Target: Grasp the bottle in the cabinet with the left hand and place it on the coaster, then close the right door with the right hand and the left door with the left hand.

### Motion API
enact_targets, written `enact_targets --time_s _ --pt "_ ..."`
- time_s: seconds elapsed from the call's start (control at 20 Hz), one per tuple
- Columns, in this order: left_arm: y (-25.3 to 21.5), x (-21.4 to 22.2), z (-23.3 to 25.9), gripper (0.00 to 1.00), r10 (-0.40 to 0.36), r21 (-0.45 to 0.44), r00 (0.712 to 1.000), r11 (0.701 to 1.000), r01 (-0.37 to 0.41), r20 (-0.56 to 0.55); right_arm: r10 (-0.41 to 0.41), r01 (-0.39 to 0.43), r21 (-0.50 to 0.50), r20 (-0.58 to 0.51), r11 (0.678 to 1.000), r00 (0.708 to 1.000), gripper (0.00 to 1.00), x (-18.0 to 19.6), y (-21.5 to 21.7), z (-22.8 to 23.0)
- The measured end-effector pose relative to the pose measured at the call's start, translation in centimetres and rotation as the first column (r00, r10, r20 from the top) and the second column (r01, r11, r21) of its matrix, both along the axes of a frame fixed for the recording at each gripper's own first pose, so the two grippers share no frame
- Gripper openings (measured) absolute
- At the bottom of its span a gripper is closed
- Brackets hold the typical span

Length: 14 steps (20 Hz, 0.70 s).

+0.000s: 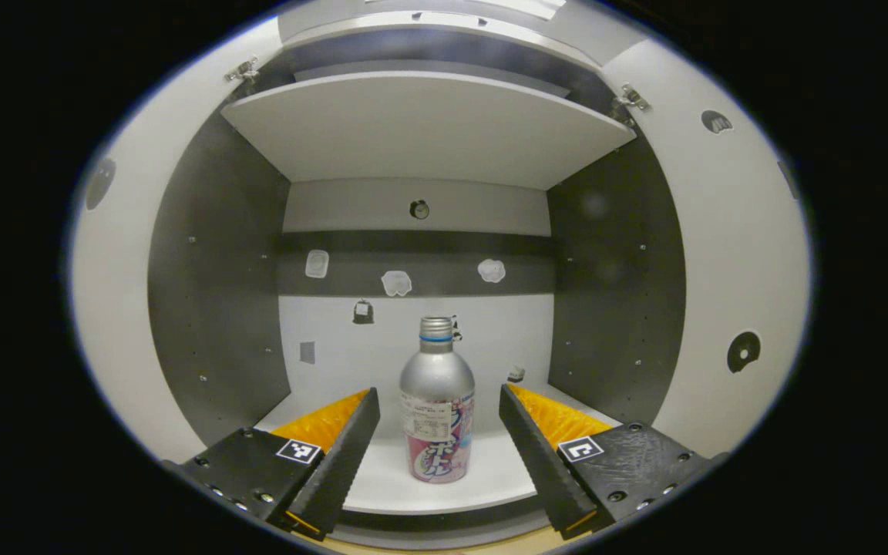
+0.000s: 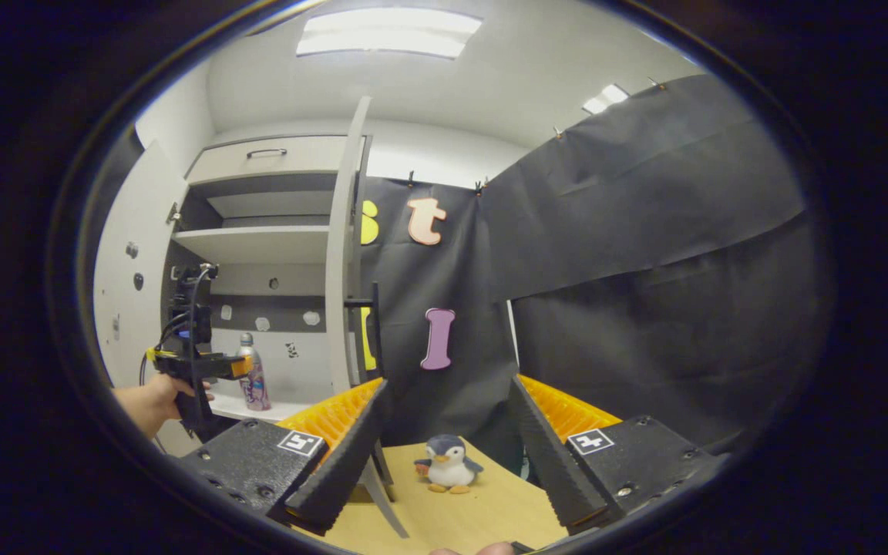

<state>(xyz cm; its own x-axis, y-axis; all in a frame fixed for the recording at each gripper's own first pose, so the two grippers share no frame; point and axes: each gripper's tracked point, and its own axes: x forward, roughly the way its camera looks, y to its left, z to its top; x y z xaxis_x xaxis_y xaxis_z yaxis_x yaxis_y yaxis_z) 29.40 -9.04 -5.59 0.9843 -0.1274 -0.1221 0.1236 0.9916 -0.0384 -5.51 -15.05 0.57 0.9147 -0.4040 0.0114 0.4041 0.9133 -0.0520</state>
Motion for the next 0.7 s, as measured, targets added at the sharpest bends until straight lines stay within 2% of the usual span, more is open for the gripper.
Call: enact_targets --time_s 0.1,0.15,0.2,0.3,0.35,0.7 --pt "0.1 1.3 -1.0 0.96 0.005 0.022 1.0 1.0 -0.004 -0.009 -0.009 0.009 -0.003 0.001 1.0 1.0 0.99 0.1 0.1 0.1" --pt "-0.1 1.8 -1.3 1.0 -0.001 0.028 1.0 1.0 0.001 -0.007 -0.016 0.016 -0.005 0.002 1.0 1.0 0.99 0.0 0.0 0.2" --pt "-0.1 2.3 -1.6 0.96 0.001 0.036 1.0 0.999 0.0 -0.011 -0.024 0.024 -0.005 0.003 1.0 1.0 1.0 -0.1 -0.1 0.1" --pt "0.1 3.4 -2.6 1.0 0.013 0.051 1.0 0.999 -0.012 -0.021 -0.034 0.034 -0.004 0.002 0.999 0.999 1.0 -0.2 0.1 0.0" --pt "0.1 4.0 -3.1 0.96 0.018 0.057 0.999 0.998 -0.016 -0.03 -0.039 0.039 -0.004 0.0 0.999 0.999 1.0 -0.5 0.0 -0.1" --pt "-0.4 6.3 -3.6 0.94 0.024 0.066 1.0 0.998 -0.024 -0.004 -0.081 0.081 -0.005 -0.003 0.997 0.997 1.0 -1.6 -0.7 -0.1"
